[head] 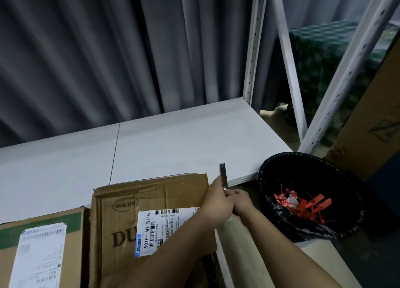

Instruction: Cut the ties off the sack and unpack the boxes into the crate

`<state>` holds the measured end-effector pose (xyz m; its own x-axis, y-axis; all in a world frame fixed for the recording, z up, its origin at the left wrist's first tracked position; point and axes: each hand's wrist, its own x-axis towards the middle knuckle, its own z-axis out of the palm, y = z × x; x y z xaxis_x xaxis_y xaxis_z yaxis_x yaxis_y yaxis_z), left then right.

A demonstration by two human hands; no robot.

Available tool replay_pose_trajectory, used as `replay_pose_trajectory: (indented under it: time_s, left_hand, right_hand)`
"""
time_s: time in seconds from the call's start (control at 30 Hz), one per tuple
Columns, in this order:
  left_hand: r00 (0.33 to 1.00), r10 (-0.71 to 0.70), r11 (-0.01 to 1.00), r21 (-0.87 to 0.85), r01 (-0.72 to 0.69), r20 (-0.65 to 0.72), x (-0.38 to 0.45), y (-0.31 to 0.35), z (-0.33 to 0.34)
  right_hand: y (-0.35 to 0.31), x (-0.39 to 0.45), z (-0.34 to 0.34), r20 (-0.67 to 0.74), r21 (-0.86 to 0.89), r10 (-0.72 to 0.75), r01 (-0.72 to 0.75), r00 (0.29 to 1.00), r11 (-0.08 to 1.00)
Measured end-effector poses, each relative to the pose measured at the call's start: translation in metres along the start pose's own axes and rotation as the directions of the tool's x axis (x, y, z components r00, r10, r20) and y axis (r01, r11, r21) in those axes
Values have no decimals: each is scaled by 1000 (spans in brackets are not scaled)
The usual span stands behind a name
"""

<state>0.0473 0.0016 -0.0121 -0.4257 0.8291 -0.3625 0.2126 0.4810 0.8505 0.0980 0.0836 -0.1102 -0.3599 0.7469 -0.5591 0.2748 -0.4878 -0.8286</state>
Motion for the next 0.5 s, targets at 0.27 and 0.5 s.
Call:
replay_pose_trajectory:
  time_s: [0.27, 0.5]
  left_hand:
    - [999, -32, 996, -77, 33, 17, 4, -2, 1]
    - [999, -39, 999, -10, 39, -9, 9, -10, 3]
  right_hand:
    - [0, 19, 5, 26, 179, 111, -114, 993, 977]
    - [10, 20, 14, 97, 234, 95, -115, 991, 966]
